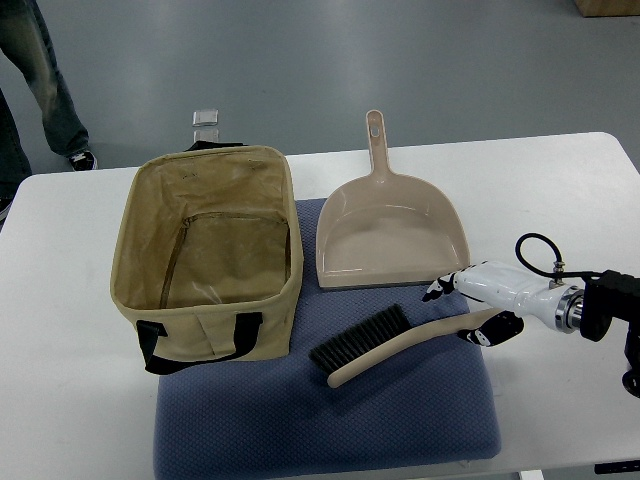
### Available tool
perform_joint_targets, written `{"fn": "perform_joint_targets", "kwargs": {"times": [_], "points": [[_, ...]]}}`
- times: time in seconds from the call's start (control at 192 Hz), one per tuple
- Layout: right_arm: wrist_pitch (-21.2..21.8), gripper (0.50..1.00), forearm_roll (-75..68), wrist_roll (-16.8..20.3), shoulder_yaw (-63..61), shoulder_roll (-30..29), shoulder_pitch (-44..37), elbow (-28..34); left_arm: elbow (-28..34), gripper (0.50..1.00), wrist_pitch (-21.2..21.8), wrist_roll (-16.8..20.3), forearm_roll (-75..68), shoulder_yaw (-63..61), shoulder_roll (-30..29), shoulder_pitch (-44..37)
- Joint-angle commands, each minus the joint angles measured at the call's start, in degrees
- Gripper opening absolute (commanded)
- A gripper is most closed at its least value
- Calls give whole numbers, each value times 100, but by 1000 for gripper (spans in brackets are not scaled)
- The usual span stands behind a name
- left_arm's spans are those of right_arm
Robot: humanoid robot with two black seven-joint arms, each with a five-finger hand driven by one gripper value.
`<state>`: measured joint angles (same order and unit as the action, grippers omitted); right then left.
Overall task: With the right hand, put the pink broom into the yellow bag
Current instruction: 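Close the right hand fingers around the brush handle end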
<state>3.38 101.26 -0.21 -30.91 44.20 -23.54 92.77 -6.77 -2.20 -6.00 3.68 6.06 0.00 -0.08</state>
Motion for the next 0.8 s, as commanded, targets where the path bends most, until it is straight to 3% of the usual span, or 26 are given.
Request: {"fn": "perform_joint_targets", "kwargs": {"times": [0.0,0.214,0.402,0.794], "points": [[31,752,-1,3,112,-25,-55,74,0,1000,0,2,1,0,0,-1],[40,729,8,21,165,-52,-107,92,0,1000,0,2,1,0,0,-1],[66,650,16,161,244,-87,-134,92,0,1000,0,2,-8,0,0,-1],[66,623,157,258,323,-131,-125,83,0,1000,0,-6,1,0,0,-1]]}}
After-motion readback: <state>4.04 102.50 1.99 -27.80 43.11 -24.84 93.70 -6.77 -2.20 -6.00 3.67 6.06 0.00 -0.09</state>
